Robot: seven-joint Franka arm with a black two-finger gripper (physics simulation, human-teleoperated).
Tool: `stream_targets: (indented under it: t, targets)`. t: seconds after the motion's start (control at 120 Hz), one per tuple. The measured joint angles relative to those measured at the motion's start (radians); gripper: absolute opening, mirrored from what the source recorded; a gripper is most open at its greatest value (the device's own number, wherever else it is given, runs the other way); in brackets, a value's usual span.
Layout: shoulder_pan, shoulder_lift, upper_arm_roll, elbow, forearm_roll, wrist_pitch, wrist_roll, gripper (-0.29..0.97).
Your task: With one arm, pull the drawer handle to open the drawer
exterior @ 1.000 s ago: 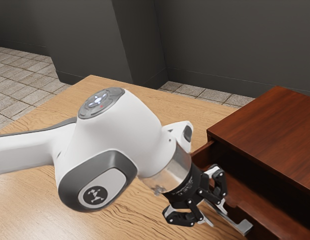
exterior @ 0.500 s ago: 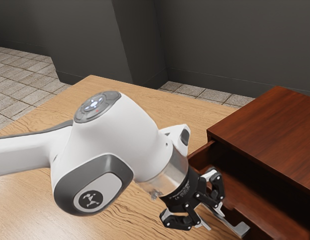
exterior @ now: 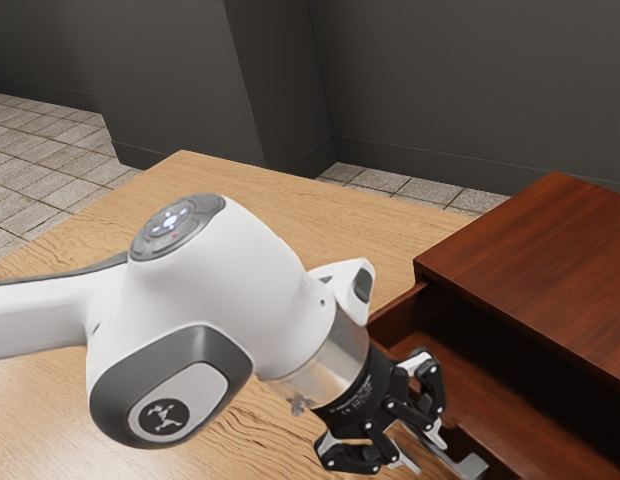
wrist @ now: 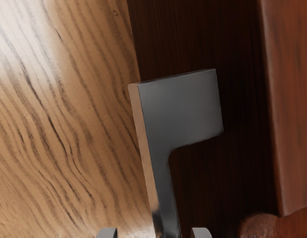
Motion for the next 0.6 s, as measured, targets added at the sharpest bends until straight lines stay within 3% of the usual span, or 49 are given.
stream_targets:
  t: [0.6]
  targets:
    - [0.015, -0.067, -0.019, -0.061, 0.004, 0.002, -0.004, 0.11]
